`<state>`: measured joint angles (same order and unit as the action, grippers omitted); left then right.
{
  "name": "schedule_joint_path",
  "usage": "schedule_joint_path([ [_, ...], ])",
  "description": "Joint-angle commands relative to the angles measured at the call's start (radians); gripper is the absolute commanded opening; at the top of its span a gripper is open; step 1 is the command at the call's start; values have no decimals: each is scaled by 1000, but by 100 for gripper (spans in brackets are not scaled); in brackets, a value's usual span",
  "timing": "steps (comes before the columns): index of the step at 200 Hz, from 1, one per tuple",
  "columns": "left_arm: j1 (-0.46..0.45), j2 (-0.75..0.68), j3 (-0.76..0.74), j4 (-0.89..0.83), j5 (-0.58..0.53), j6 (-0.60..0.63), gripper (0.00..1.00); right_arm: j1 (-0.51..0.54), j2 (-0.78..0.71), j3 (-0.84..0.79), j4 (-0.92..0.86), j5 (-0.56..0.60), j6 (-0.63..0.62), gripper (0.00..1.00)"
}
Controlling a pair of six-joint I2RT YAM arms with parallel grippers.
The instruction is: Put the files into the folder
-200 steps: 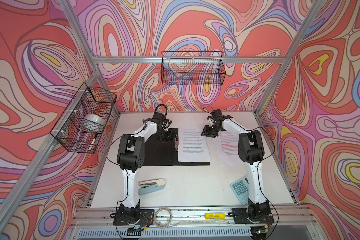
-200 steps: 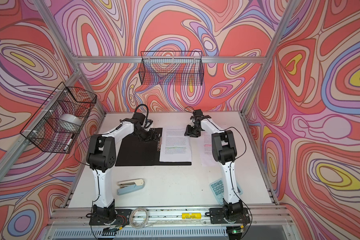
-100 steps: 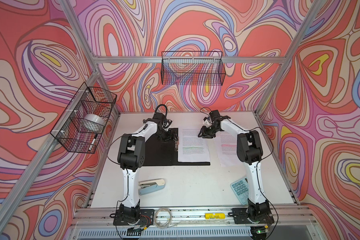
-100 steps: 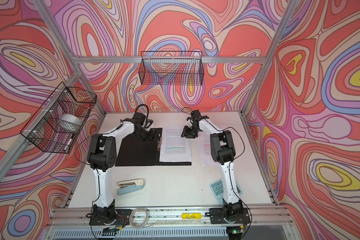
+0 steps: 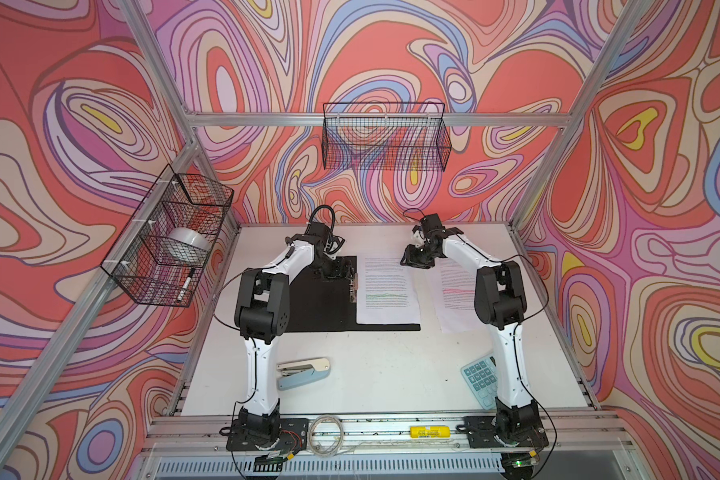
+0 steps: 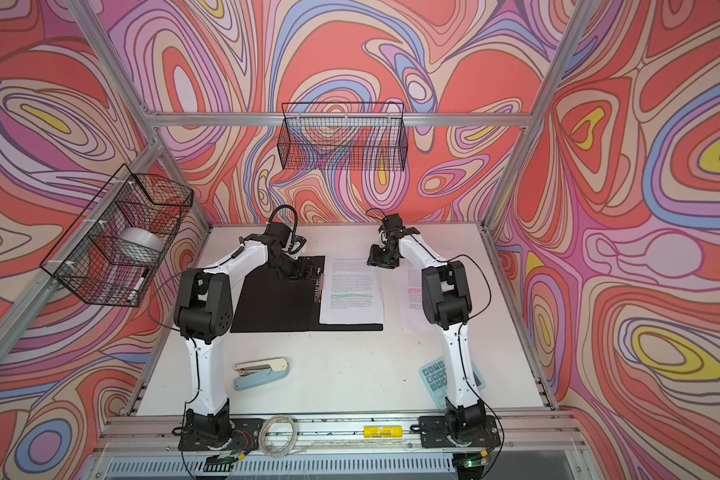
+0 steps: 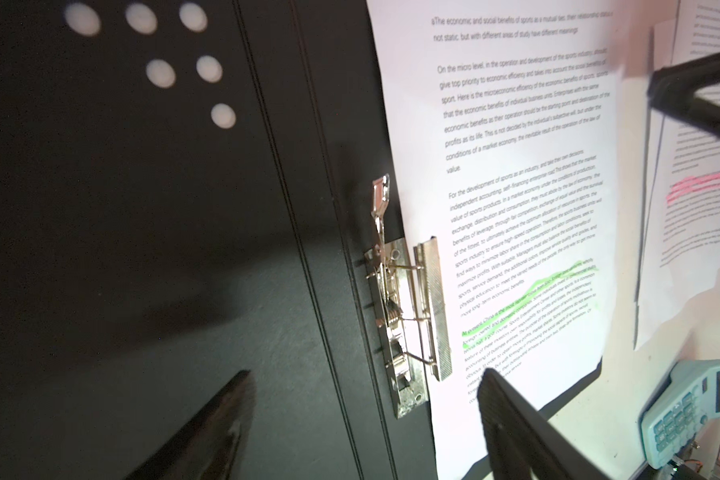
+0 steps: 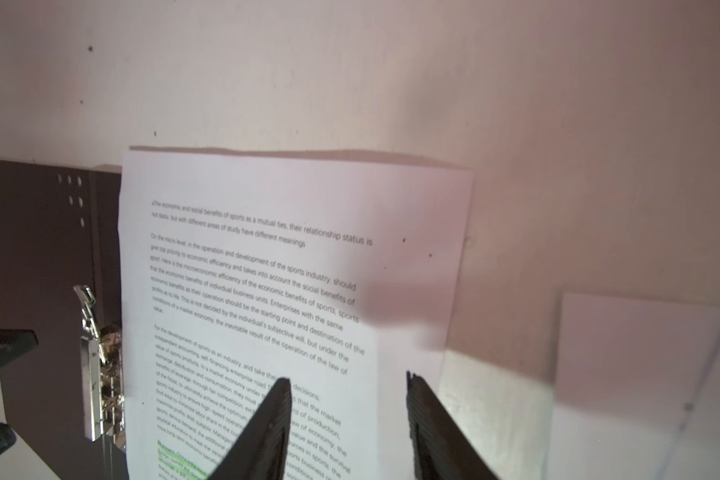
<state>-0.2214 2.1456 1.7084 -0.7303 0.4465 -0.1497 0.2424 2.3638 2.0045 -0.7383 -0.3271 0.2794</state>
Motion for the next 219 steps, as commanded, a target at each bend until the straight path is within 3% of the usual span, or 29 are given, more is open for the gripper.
schedule_joint_path([
  [1,4,-21,10,-34,-6,13,85,-7,8,26,61,44,32,48],
  [93,4,19,44,-39,21,-4,85,-55,111,97,102,-28,74,48],
  [219,4,63,51,-41,90,-30,86,-53,118,21,63,-154,66,47],
])
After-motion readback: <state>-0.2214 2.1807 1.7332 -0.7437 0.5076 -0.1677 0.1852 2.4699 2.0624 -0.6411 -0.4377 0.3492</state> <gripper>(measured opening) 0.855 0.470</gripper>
